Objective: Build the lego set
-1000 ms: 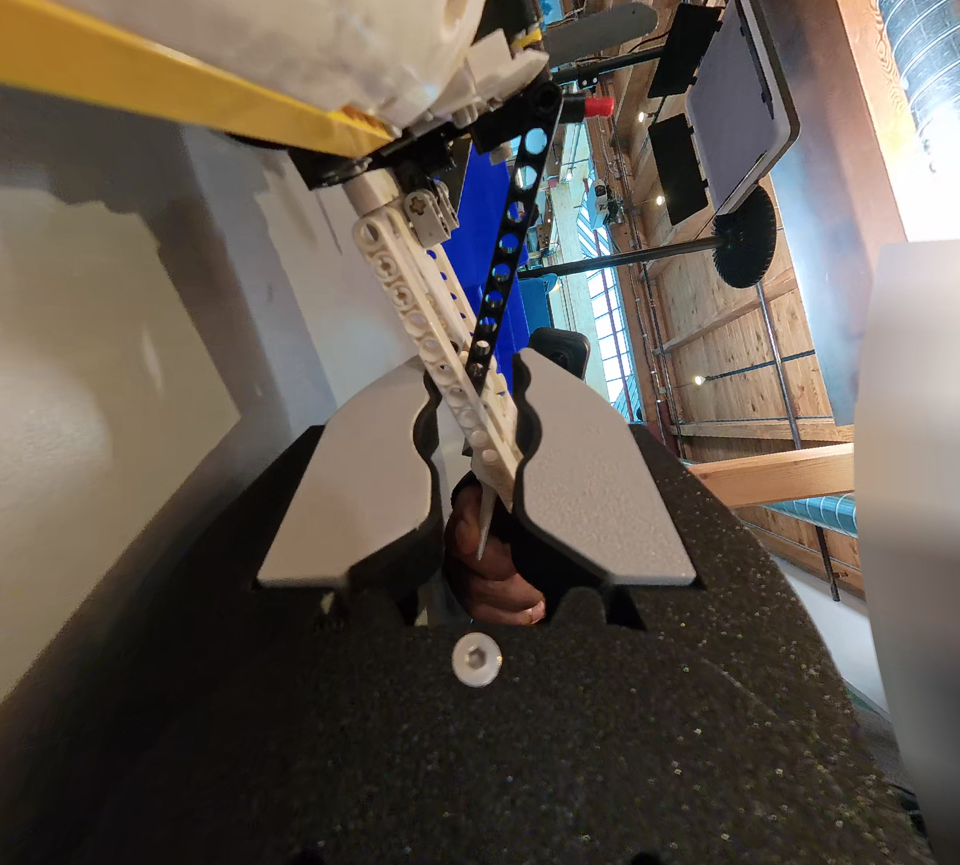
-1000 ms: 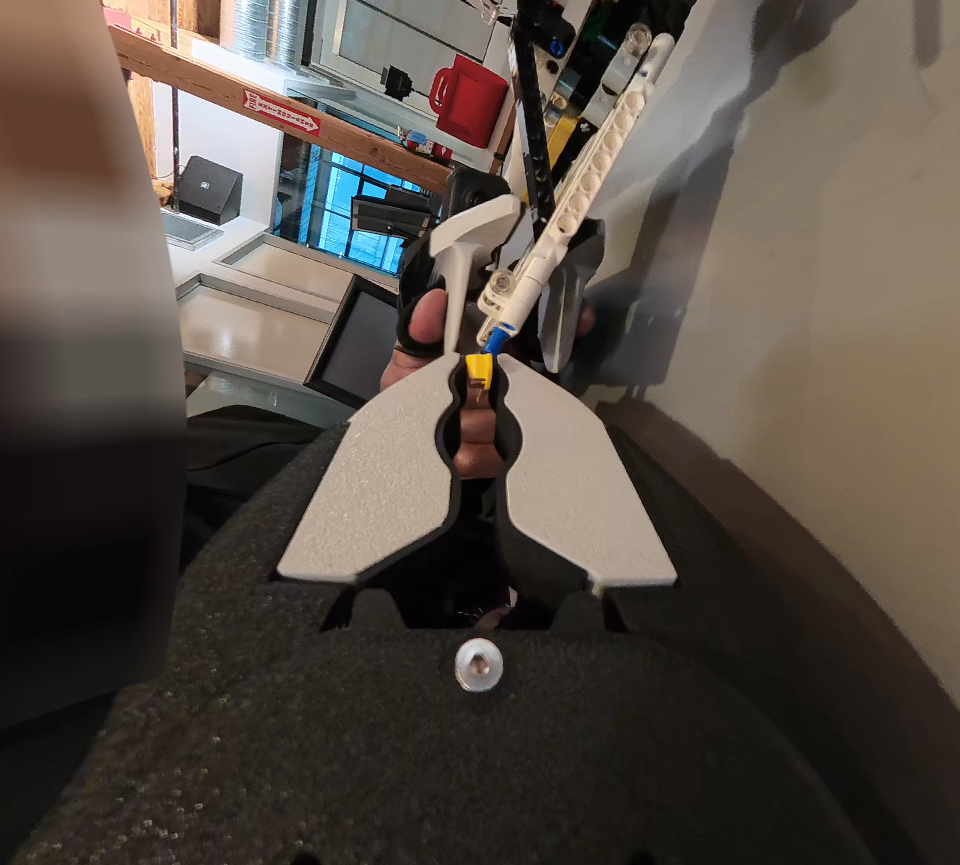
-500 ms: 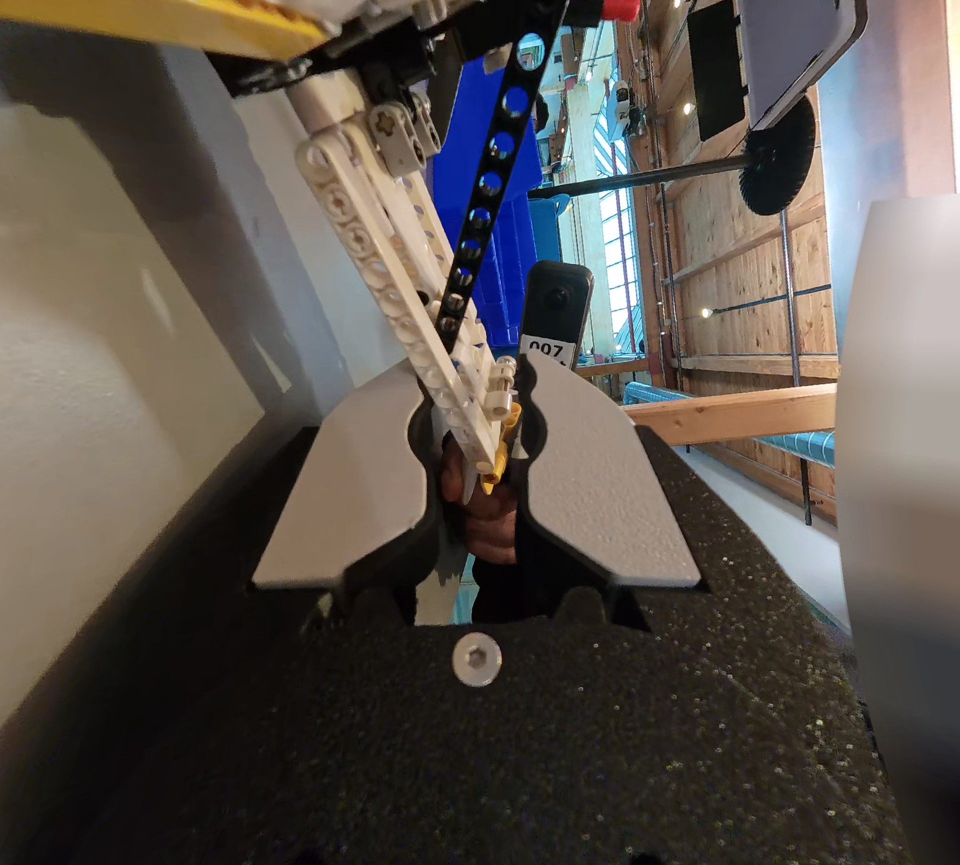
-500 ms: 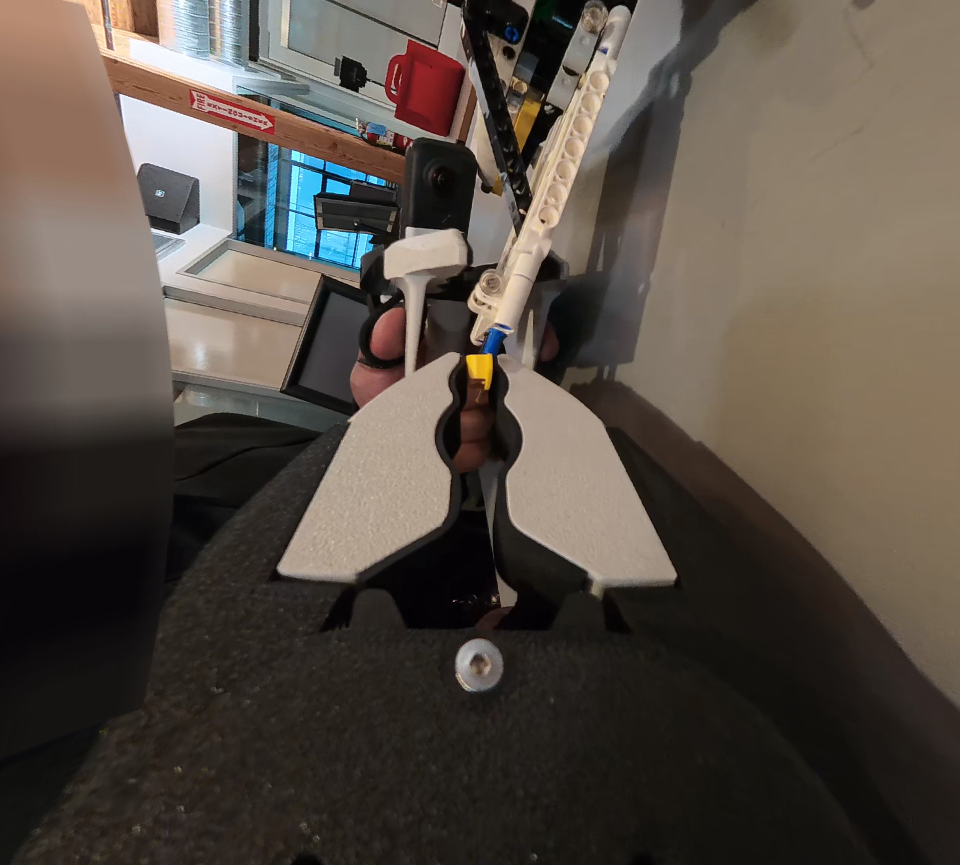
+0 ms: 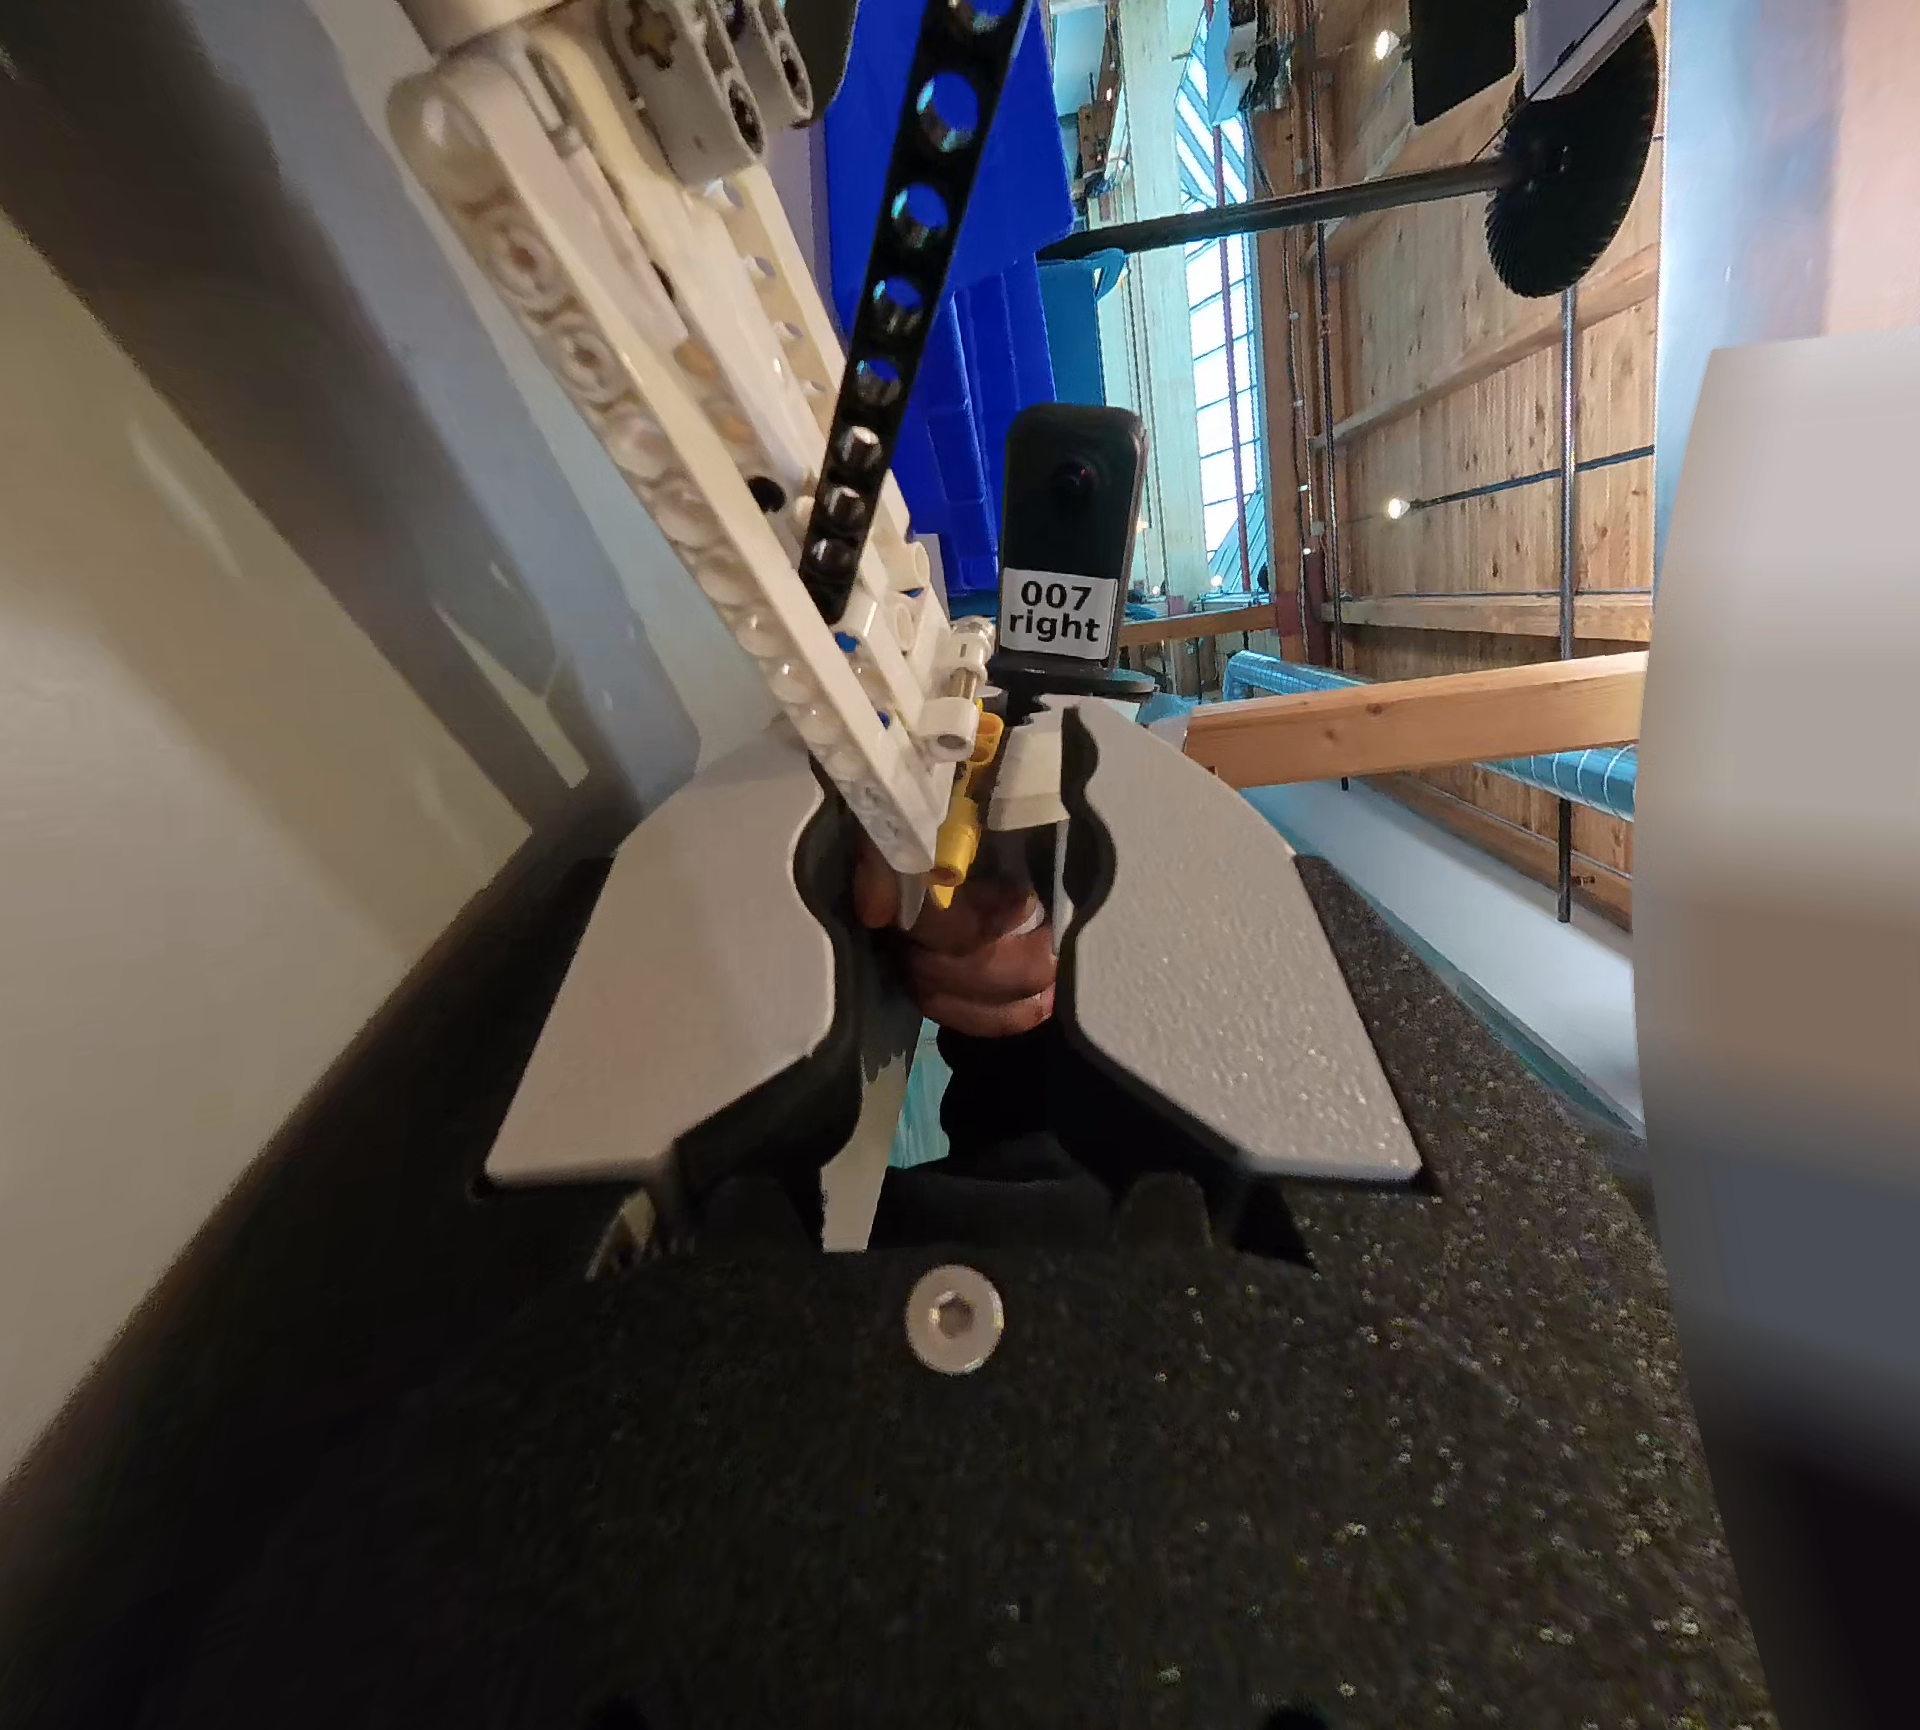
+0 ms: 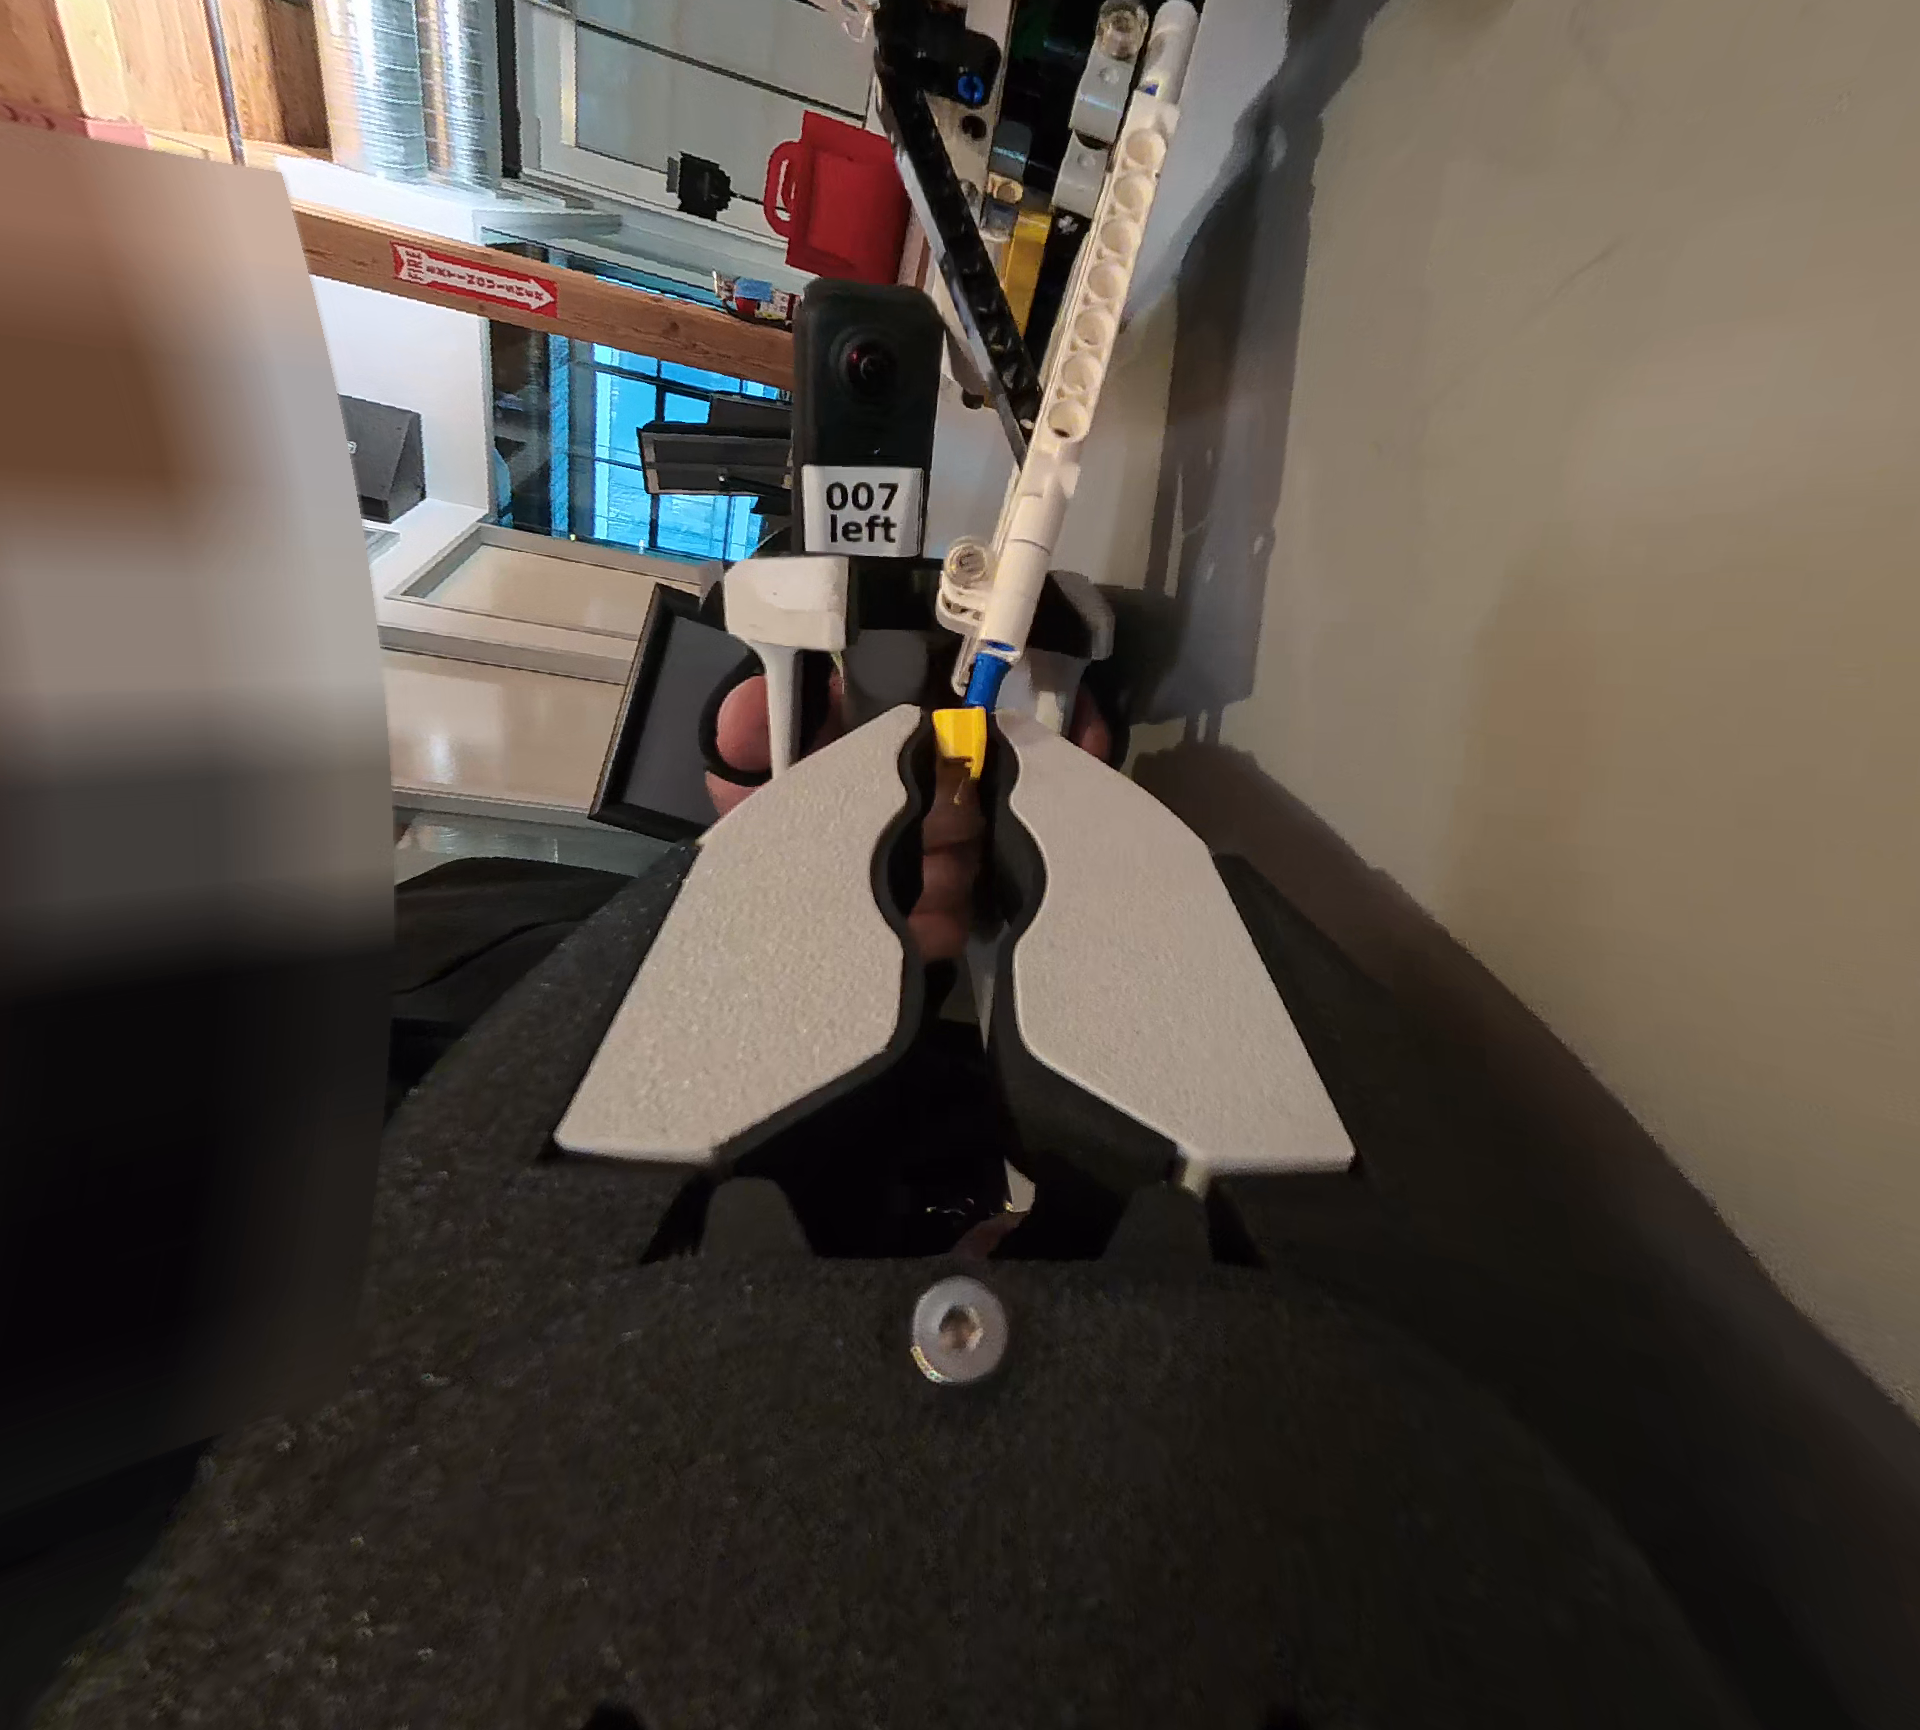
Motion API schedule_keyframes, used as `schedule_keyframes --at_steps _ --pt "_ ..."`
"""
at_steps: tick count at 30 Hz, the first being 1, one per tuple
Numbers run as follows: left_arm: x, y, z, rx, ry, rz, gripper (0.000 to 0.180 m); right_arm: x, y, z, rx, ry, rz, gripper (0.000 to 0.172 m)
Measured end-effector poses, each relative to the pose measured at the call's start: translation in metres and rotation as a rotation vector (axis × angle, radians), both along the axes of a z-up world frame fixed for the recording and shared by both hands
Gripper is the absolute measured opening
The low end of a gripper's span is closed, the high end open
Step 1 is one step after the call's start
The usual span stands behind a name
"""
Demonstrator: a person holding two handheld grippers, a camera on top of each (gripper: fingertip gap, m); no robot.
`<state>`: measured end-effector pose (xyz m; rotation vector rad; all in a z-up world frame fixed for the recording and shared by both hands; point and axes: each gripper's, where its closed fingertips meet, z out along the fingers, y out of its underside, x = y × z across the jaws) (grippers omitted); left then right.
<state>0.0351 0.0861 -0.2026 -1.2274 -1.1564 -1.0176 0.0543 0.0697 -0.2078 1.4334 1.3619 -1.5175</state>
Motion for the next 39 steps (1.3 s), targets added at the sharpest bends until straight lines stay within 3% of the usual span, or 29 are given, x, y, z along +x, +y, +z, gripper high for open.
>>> schedule_keyframes --at_steps 11,30,39 --pt "0.000 -0.007 -0.004 -0.052 0.034 -0.130 0.021 -0.003 -0.003 0.004 -0.052 -0.019 0.008 0.008" --pt "0.006 -0.009 -0.002 -0.048 0.065 -0.296 0.028 -0.011 0.002 0.002 -0.051 -0.045 -0.022 0.007" --pt "0.005 -0.009 -0.004 -0.082 0.077 -0.309 0.010 -0.015 0.003 0.000 -0.055 -0.052 -0.032 0.009"
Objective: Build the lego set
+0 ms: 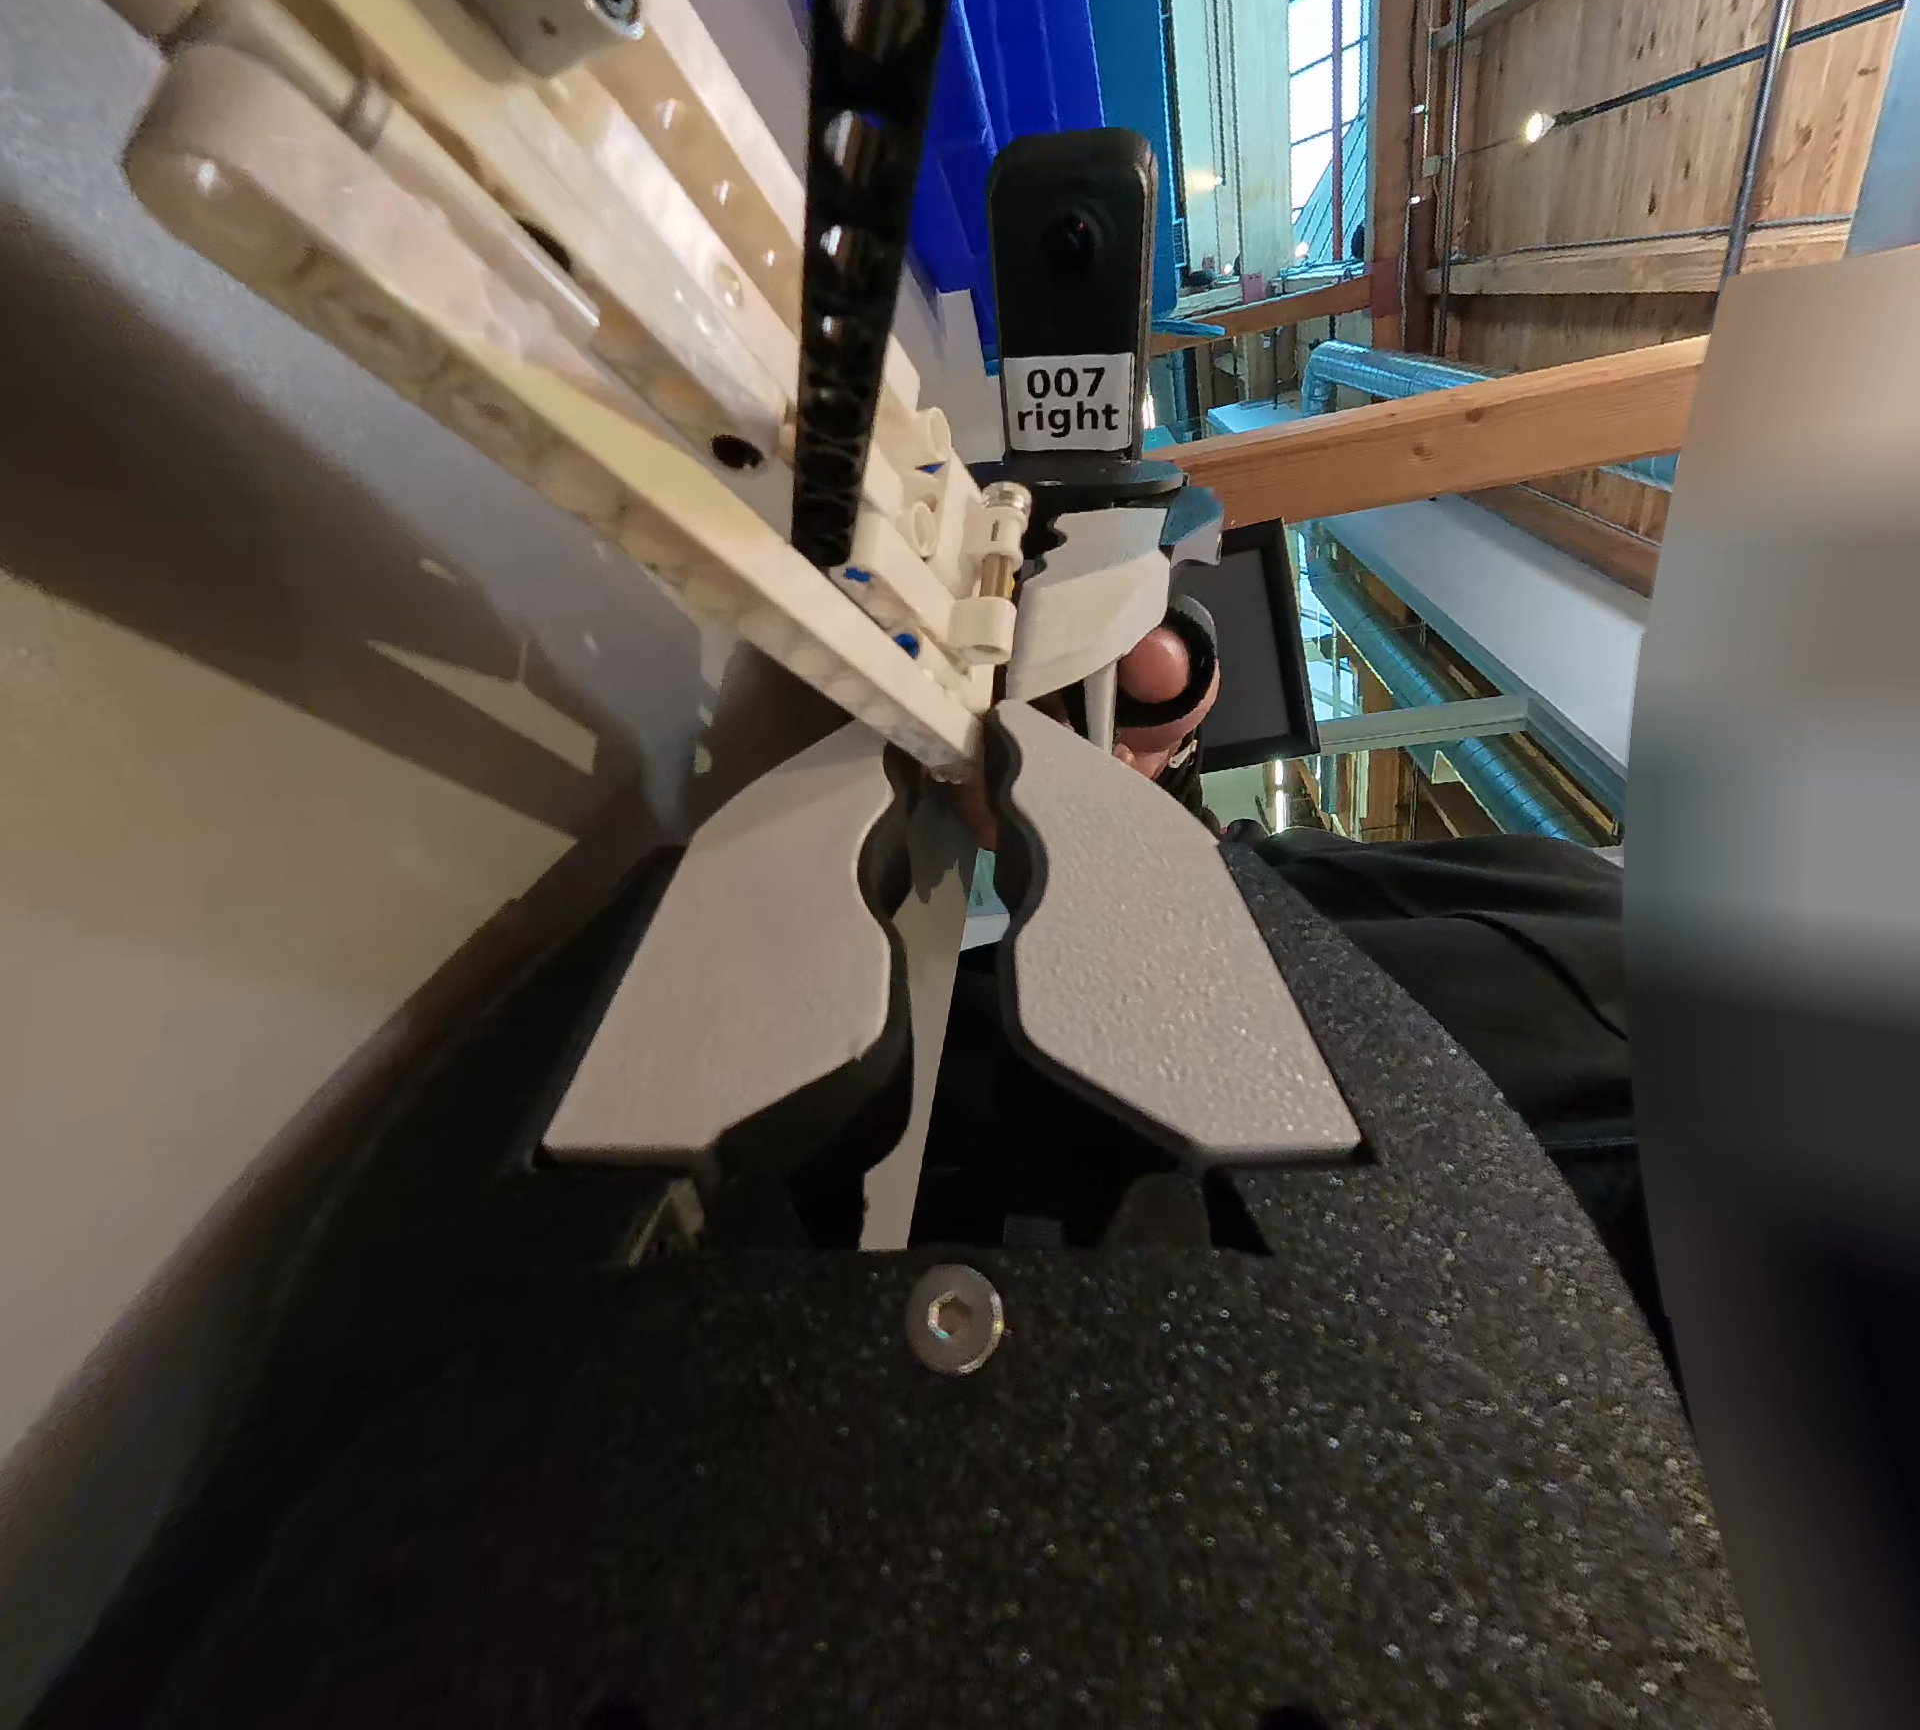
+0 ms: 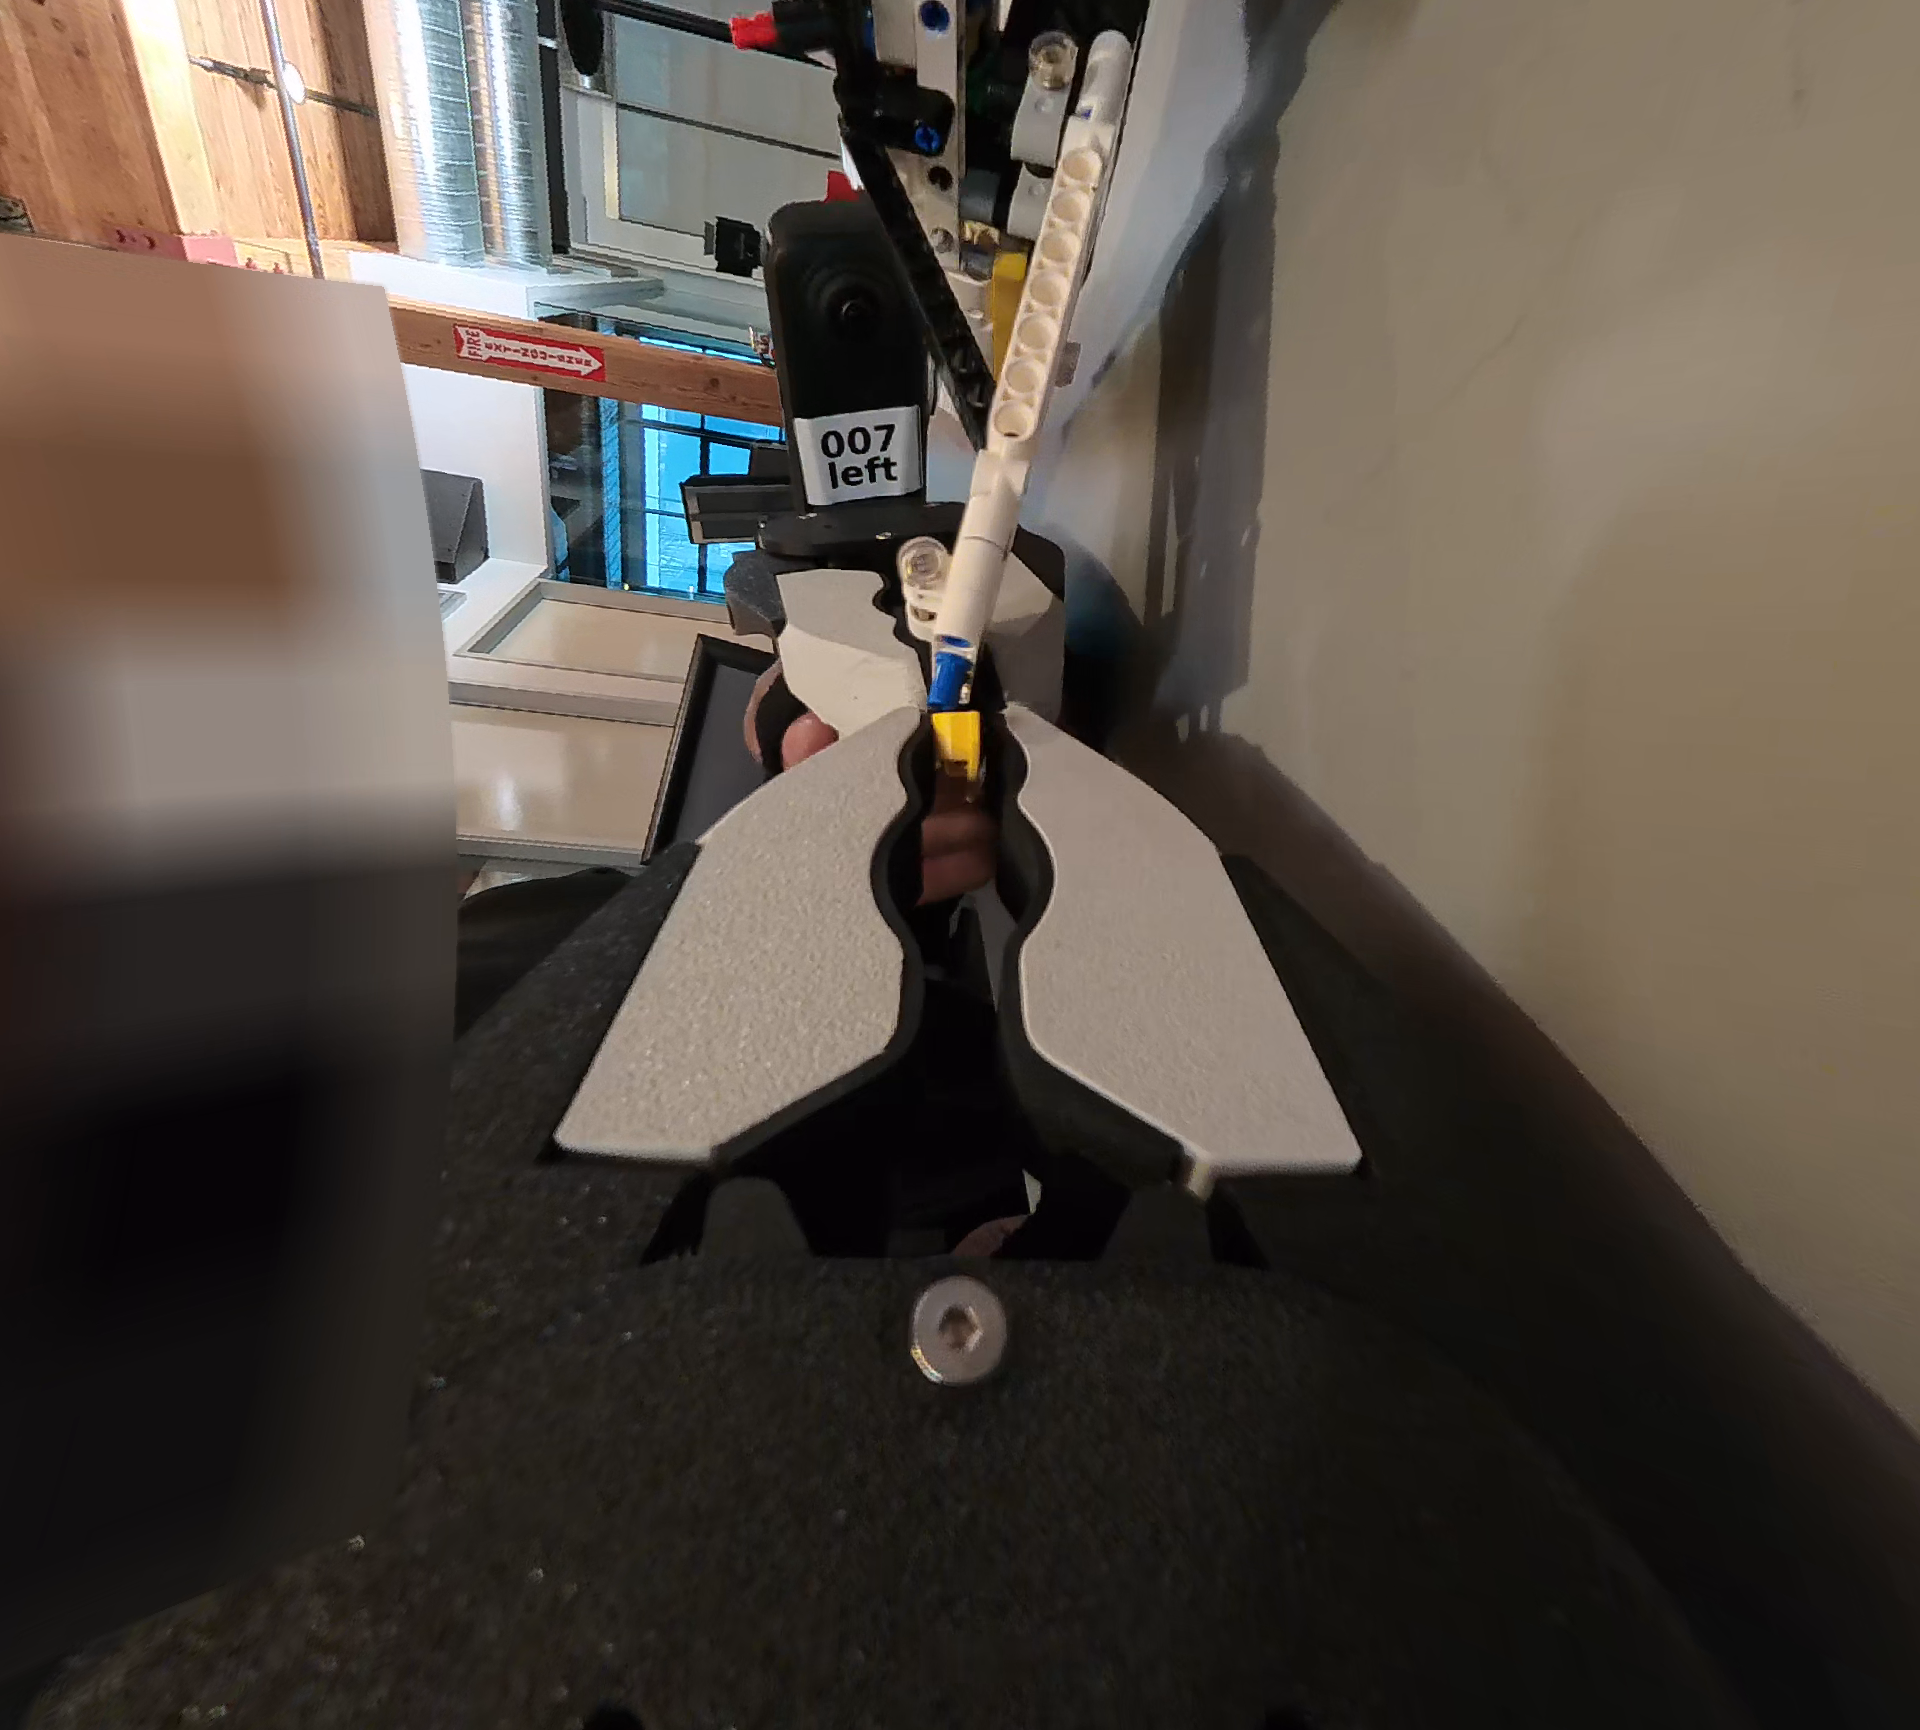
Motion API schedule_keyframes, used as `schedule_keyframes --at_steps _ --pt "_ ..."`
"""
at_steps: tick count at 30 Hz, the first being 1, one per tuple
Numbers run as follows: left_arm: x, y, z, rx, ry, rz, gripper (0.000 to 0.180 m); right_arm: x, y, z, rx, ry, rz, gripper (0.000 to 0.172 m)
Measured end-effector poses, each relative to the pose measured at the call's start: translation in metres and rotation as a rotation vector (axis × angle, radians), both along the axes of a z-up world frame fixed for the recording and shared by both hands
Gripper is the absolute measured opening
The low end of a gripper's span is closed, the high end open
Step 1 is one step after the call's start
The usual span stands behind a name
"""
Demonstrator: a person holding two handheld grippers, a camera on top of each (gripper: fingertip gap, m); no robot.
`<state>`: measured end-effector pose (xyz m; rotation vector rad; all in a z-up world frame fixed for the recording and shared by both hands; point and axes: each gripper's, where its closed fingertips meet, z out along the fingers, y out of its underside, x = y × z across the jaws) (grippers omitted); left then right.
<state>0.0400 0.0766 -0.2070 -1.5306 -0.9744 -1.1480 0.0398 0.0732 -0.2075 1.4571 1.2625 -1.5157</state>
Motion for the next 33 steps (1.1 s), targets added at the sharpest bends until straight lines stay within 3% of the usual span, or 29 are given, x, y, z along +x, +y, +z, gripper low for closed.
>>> schedule_keyframes --at_steps 11,15,33 --pt "-0.0003 -0.0045 0.0032 0.026 -0.029 0.010 0.009 -0.0050 0.0036 0.0036 -0.023 0.015 -0.043 0.021" --pt "0.0009 -0.0046 0.0019 0.019 -0.030 0.008 0.009 -0.0018 0.0047 0.0031 -0.008 0.026 -0.043 0.008" --pt "0.0033 -0.0056 0.0028 0.047 -0.032 -0.002 0.023 -0.0021 -0.0001 0.0086 -0.059 0.028 -0.028 0.007"
